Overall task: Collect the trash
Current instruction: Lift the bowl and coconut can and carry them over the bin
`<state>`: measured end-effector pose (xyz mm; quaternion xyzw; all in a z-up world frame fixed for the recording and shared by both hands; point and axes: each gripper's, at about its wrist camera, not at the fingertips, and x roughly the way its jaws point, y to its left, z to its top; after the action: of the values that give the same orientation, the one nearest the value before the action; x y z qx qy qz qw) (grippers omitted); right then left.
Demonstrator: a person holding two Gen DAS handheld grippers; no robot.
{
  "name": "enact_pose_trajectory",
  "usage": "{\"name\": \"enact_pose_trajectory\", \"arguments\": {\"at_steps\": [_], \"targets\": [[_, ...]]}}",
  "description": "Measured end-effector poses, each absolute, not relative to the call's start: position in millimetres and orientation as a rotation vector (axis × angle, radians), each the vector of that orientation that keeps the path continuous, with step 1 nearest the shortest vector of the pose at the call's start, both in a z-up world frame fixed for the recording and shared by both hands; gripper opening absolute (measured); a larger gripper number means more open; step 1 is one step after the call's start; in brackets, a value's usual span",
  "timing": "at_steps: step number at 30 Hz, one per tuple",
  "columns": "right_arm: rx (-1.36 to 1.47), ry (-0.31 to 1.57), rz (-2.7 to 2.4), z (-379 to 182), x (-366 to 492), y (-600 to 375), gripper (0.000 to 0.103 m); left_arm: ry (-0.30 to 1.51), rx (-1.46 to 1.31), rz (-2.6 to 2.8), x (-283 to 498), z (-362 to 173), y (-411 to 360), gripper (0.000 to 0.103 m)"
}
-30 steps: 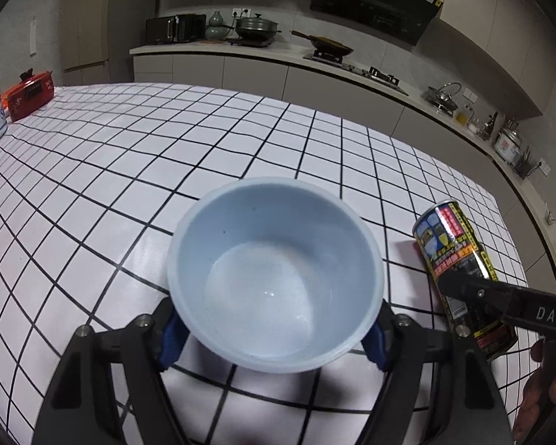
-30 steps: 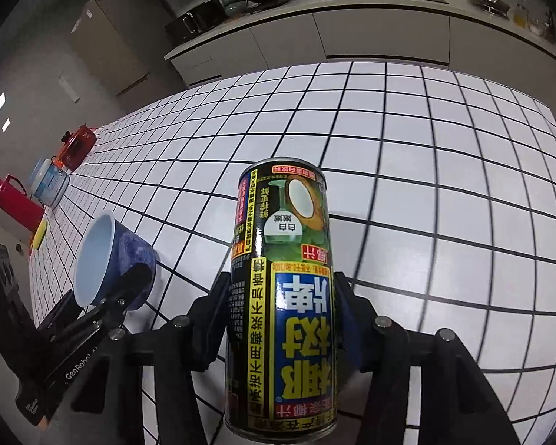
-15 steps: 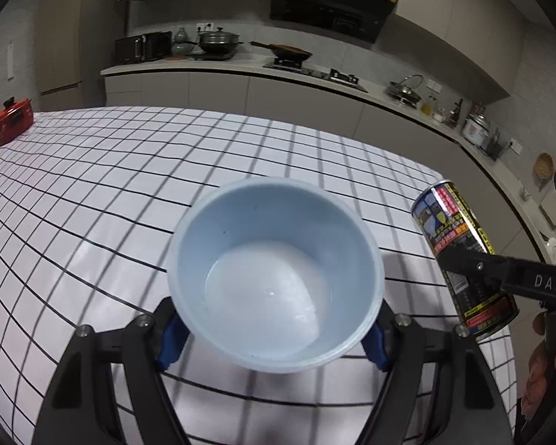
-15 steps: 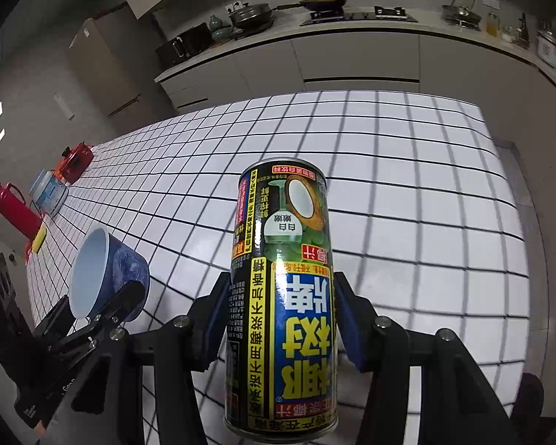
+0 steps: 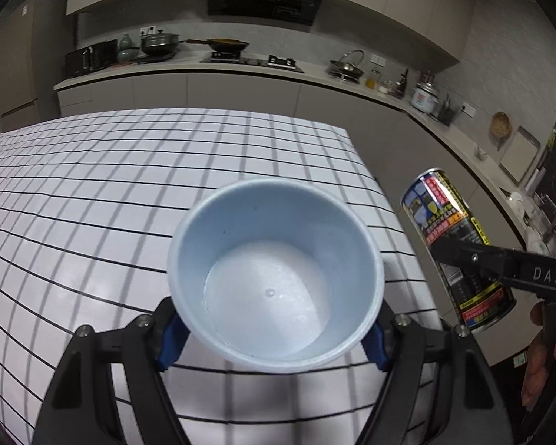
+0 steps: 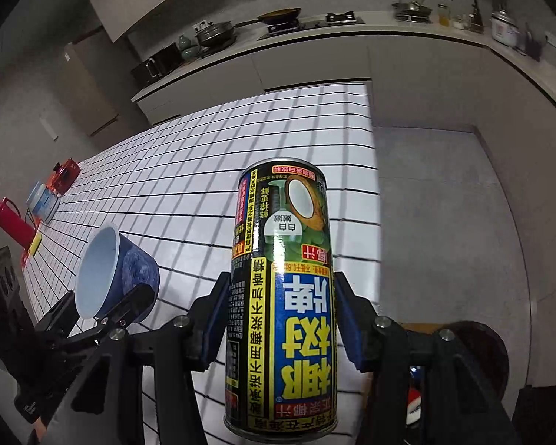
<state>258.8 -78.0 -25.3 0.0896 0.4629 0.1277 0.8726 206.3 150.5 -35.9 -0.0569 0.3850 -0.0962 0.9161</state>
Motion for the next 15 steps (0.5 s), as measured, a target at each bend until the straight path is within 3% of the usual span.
{"name": "enact_pose_trajectory", "arguments": {"at_steps": [15], "targets": [[0.218, 0.953, 0.167, -17, 195, -196, 0.055, 0.792, -0.074, -0.298, 171, -26, 45, 0.077]]}}
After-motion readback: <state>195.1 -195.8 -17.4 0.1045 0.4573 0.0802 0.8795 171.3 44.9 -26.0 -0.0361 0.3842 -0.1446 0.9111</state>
